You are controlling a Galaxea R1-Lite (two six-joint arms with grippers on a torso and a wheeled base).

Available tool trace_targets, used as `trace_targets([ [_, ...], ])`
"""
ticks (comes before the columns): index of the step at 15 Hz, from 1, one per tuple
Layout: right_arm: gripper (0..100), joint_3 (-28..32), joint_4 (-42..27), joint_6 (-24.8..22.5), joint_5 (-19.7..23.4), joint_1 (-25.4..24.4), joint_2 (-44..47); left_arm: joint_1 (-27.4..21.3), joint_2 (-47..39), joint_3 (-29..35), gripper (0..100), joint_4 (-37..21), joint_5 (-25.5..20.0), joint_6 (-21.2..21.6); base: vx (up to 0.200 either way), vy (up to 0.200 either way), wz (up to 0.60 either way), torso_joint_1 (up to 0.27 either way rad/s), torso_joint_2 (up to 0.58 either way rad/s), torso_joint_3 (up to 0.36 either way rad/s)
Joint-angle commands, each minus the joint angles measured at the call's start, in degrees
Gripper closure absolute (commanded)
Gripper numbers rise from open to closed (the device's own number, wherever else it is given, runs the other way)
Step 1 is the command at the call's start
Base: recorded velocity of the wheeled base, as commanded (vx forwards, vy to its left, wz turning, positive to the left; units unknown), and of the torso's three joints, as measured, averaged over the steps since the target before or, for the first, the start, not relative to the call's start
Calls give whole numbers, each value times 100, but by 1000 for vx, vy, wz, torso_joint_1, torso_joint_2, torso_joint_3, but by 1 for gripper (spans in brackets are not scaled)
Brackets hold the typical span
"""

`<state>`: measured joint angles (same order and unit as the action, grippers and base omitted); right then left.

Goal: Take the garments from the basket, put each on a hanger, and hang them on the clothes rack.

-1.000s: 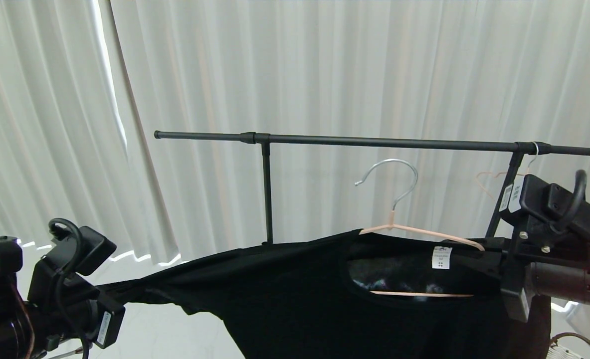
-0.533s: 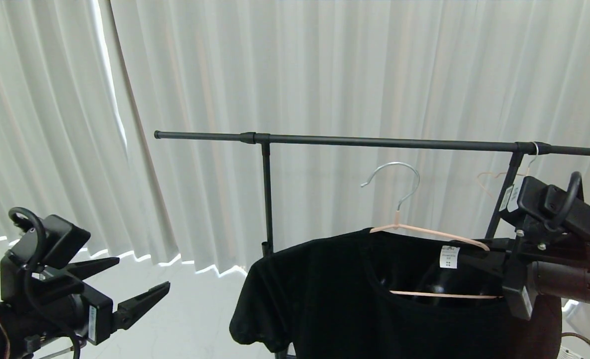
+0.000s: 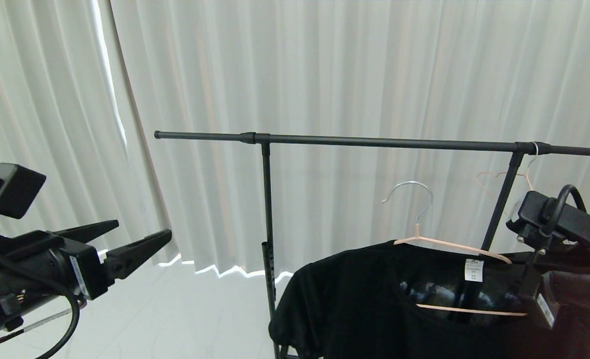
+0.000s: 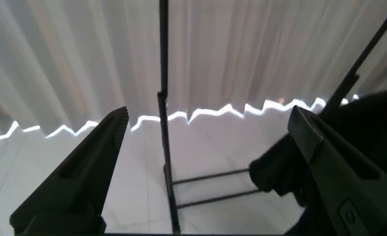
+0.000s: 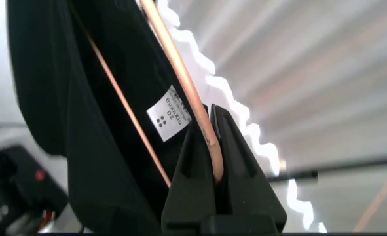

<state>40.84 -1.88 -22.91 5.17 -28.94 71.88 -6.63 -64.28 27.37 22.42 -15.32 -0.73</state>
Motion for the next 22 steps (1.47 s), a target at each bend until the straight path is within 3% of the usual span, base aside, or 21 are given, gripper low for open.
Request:
trace_targets([
  [1,100,38,-269,49,-200,152,-165,-172,-137,146,0,-1,302,-120,0,0,0,0,0,0],
  [5,100,574,-1895,1500,-1176,161,-429,-734,-506,111,0,-1,1383,-129,0,0,0,0,0,0],
  [7,100,697,-2062,2203,-1413,161,-402,-936,-656,93,0,-1,1708,-111,0,0,0,0,0,0],
  [8,100,715,-2062,2335,-1484,161,-385,-963,-691,93,0,-1,1778,-111,0,0,0,0,0,0],
  [10,100,847,-2053,2879,-1862,213,-209,-989,-849,93,0,8,2420,12,0,0,0,0,0,0],
  [13,100,1031,-2115,3055,-2345,626,125,-989,-990,85,0,8,3088,275,0,0,0,0,0,0],
  [17,100,1471,-2493,3064,-2820,1180,397,-1024,-972,76,0,8,3106,284,0,0,0,0,0,0],
  [22,100,1726,-2458,3073,-3250,1268,626,-1560,-937,111,0,8,3097,275,120,0,0,-3,2,2],
])
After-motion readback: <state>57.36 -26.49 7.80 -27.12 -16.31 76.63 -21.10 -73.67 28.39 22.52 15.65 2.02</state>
